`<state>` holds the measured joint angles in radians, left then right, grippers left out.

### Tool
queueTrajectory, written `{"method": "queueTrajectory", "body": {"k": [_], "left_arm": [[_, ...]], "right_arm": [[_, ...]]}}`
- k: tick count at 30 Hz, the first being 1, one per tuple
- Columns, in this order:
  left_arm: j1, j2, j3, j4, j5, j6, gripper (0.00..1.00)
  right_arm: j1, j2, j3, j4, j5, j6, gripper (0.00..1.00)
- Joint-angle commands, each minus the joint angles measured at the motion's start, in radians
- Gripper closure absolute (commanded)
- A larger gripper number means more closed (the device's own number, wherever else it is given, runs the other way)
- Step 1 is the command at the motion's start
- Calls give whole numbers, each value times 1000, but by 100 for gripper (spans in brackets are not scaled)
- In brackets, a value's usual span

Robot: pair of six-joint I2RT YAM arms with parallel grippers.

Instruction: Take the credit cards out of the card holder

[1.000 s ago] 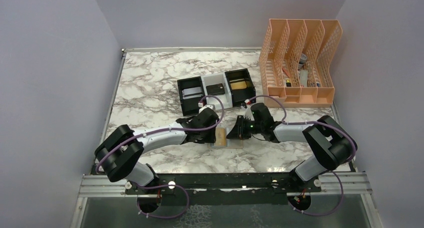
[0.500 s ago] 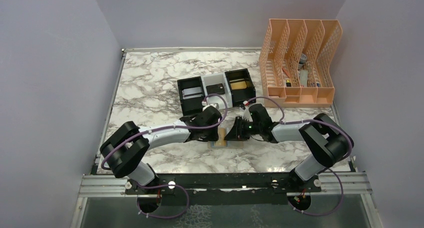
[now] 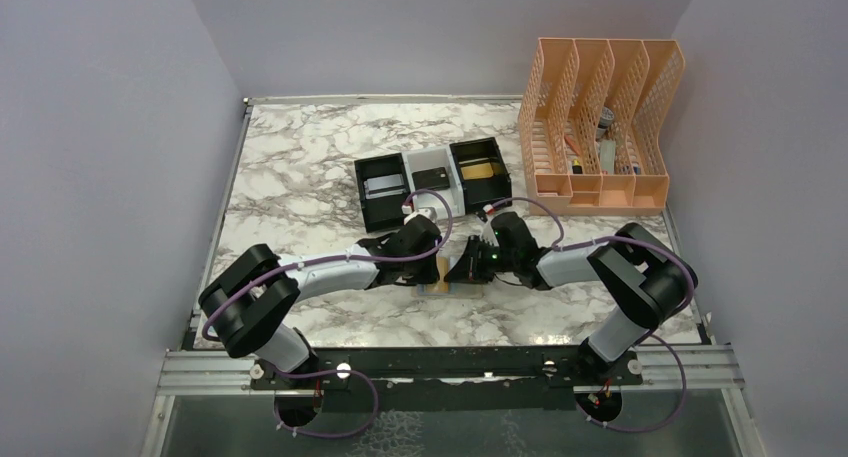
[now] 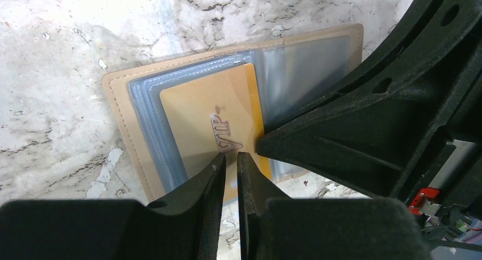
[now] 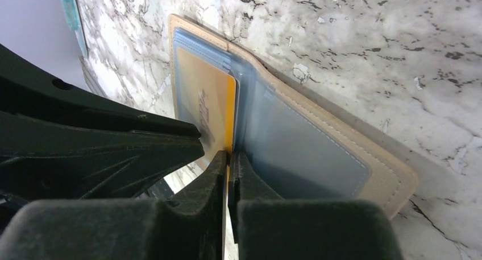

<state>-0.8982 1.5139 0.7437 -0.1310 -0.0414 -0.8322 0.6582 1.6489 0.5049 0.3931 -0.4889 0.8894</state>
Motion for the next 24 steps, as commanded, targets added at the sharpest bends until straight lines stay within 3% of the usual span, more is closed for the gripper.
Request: {"method": "queueTrajectory", "body": {"k": [1, 11, 17, 24], "left_arm": [[-6, 10, -48, -77, 1, 5, 82], [-5, -78, -37, -108, -63, 23, 72], [-7, -31, -24, -99, -36, 31, 74], [-7, -16, -39, -99, -32, 20, 77]], "right_arm": [[21, -24, -10, -17, 100, -2, 99], [18, -77, -26, -66, 117, -36, 99], [17, -89, -28, -68, 113, -39, 99], [17, -71, -14, -60, 76, -35, 85]]}}
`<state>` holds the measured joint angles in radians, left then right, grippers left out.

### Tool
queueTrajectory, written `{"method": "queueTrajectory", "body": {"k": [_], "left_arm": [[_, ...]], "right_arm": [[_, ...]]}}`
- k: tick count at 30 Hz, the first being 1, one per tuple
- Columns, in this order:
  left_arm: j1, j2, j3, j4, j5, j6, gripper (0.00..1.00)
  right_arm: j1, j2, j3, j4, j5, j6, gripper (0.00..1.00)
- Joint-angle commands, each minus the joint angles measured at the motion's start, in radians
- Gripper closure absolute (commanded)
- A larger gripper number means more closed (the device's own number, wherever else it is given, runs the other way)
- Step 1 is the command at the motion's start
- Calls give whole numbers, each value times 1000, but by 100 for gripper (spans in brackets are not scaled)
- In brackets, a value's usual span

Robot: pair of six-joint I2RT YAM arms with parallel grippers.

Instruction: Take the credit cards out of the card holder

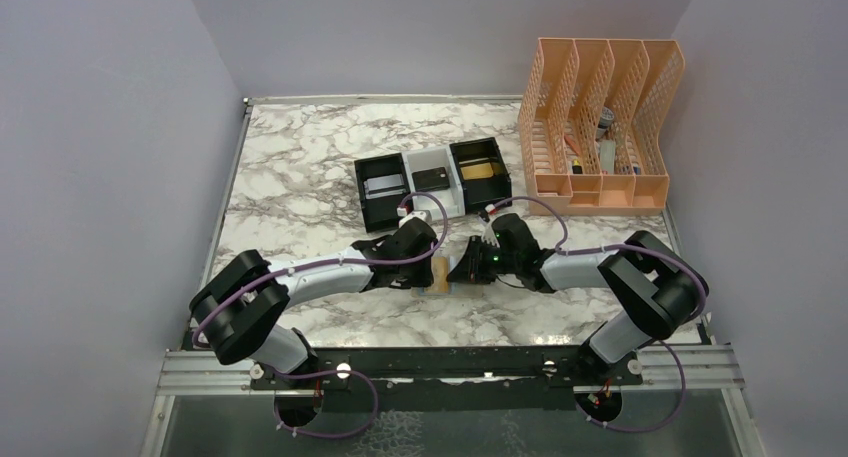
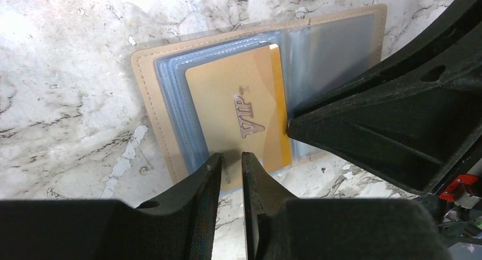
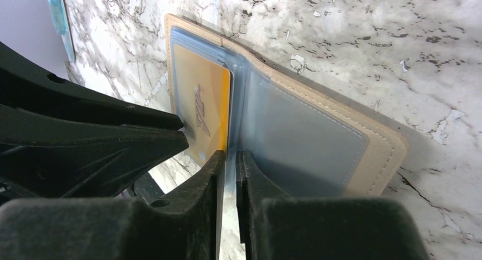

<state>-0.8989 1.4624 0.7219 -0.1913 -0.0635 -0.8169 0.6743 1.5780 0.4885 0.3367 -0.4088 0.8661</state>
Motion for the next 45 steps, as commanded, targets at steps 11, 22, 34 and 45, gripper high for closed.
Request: {"method": "queueTrajectory", "body": {"k": [11, 22, 34, 45], "left_arm": [[-8, 55, -57, -2, 19, -31, 79], [-8, 17, -54, -8, -3, -33, 76], [-8, -17, -29, -18, -29, -4, 68], [-10, 20, -56, 26, 2, -16, 82]], "right_arm": [[2, 93, 11, 108, -90, 21, 78], [10, 1, 14, -24, 62, -58, 99], [10, -17, 2, -30, 44, -48, 98], [10, 29, 20, 66, -81, -21, 87]]}}
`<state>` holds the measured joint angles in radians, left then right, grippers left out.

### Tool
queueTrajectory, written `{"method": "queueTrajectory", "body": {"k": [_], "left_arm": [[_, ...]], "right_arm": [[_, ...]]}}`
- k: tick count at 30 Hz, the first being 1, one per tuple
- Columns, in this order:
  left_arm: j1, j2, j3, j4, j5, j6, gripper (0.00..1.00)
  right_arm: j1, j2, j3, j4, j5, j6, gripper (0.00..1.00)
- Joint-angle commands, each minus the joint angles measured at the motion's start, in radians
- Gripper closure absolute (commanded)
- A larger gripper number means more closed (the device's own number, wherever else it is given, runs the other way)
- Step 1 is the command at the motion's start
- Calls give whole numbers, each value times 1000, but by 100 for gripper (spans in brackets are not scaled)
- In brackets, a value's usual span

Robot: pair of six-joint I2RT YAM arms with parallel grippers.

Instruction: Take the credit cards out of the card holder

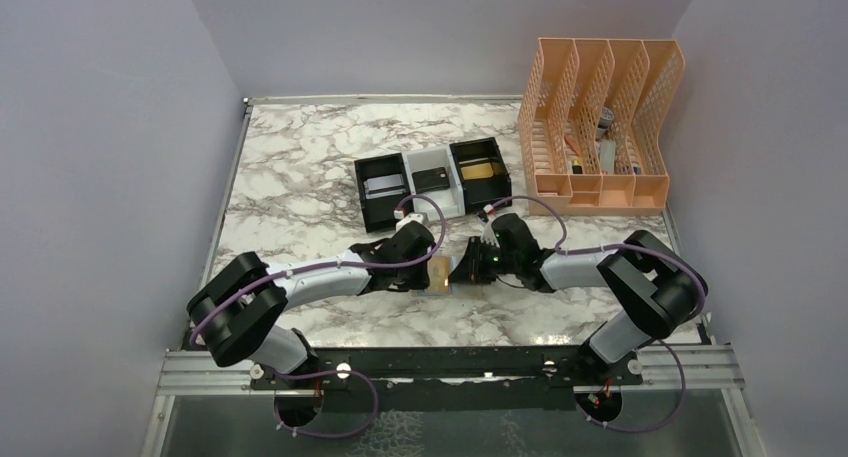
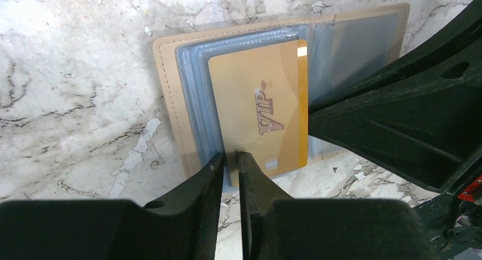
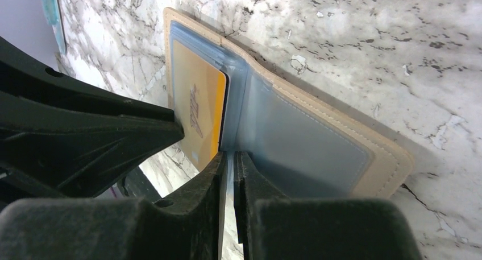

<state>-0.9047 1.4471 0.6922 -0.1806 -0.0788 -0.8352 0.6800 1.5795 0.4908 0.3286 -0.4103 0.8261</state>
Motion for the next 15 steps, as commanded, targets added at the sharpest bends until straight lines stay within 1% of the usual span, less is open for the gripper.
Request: {"method": "queueTrajectory", "body": {"k": [1, 5, 7, 13, 15], "left_arm": [[-6, 37, -28, 15, 18, 1, 83], [-11, 39, -30, 12, 16, -3, 86], [-11, 39, -30, 5, 9, -6, 87], [-10, 40, -30, -21, -10, -17, 92], [-10, 42, -31, -21, -10, -20, 93]], "right_arm": [[4, 34, 16, 97, -98, 29, 86], [4, 73, 3, 187, -157, 83, 83], [4, 72, -12, 192, -135, 105, 82], [2, -25, -45, 70, 19, 114, 80], [1, -53, -54, 57, 40, 101, 80]]}}
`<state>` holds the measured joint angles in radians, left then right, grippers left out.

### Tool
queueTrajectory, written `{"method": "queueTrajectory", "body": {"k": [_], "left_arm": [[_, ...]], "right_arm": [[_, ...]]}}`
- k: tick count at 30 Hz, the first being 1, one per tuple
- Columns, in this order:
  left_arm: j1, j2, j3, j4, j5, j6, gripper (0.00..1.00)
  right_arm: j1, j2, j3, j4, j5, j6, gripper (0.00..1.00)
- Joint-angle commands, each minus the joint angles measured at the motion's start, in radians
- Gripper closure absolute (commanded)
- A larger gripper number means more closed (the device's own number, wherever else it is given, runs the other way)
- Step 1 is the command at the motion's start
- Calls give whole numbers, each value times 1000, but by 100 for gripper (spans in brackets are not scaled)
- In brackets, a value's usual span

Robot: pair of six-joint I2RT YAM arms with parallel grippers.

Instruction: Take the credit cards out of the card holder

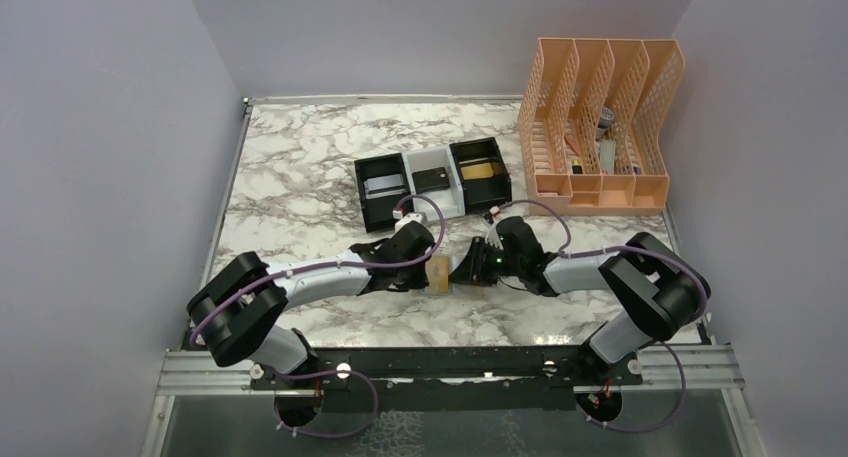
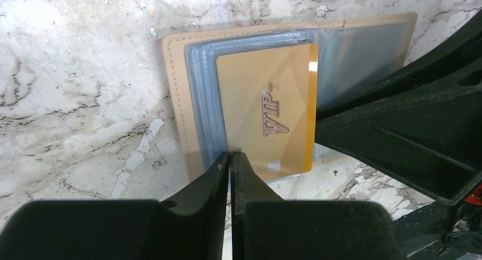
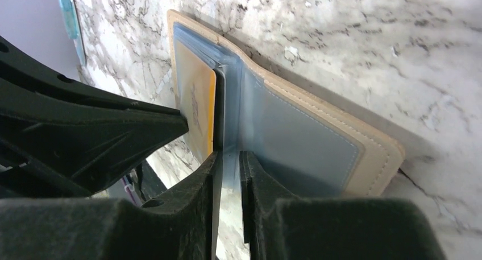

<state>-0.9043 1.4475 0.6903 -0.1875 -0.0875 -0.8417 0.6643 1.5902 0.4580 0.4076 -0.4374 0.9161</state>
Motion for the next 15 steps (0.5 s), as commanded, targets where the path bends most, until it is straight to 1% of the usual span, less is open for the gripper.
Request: {"method": "queueTrajectory", "body": {"k": [1, 4, 8, 11, 15], "left_arm": [[-11, 43, -29, -14, 0, -14, 94], [-11, 49, -26, -15, -1, -13, 95], [-10, 55, -22, -17, 0, -13, 97], [-11, 60, -19, -18, 1, -11, 97], [-11, 70, -12, -17, 3, -10, 98]], "right_arm": [[17, -69, -23, -19, 59, 7, 80], [18, -72, -19, -38, 60, 10, 80], [17, -105, -42, -18, 82, 24, 80], [18, -127, -47, 17, 60, 11, 78], [17, -75, 0, 1, 9, -8, 78]]}}
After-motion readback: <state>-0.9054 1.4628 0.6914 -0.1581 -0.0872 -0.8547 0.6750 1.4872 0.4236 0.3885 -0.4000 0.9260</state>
